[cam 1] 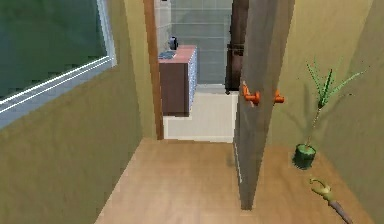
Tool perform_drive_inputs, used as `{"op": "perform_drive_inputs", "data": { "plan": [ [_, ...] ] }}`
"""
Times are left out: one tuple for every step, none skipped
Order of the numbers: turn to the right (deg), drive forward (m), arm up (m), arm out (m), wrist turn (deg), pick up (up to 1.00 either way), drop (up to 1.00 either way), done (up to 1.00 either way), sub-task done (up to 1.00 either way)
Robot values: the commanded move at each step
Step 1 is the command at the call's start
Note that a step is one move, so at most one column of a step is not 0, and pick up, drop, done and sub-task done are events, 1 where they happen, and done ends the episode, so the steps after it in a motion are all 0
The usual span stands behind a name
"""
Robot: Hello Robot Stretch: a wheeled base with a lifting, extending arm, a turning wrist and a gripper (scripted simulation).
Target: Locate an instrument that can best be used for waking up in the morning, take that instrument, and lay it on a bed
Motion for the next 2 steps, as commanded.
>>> {"op": "perform_drive_inputs", "data": {
  "plan": [
    [-9.0,0.00,0.00,0.00,0.0,0.00,0.00,0.00,0.00],
    [0.0,0.95,0.00,0.00,0.0,0.00,0.00,0.00,0.00]
  ]
}}
